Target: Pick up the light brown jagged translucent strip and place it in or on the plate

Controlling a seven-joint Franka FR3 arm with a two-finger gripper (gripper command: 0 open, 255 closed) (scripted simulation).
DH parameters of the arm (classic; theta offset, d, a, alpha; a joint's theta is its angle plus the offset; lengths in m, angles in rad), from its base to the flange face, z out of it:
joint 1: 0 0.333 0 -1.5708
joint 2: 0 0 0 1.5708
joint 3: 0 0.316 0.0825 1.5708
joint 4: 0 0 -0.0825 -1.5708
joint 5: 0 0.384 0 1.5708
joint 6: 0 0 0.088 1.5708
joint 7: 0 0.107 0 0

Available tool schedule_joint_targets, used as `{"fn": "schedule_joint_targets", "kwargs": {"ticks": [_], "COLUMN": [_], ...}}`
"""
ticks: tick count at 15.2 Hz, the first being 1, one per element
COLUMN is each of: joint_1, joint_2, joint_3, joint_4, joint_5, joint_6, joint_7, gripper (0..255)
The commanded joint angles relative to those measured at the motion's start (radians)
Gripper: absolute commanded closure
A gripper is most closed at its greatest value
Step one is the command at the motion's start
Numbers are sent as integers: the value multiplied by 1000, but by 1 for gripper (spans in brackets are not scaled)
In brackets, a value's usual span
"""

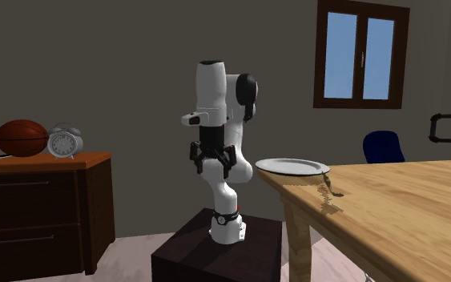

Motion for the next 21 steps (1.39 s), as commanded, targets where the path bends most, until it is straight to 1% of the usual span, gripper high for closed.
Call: {"fn": "schedule_joint_targets", "kwargs": {"ticks": [1,6,11,16,21], "joint_1": [14,47,74,98,125], "joint_2": [38,131,234,349,478], "joint_3": [26,93,159,223,288], "joint_4": [33,134,255,398,566], "joint_5": [27,81,112,118,94], "joint_6": [21,57,88,111,120], "joint_7": [28,100,173,250,333], "gripper": [0,0,0,0,0]}}
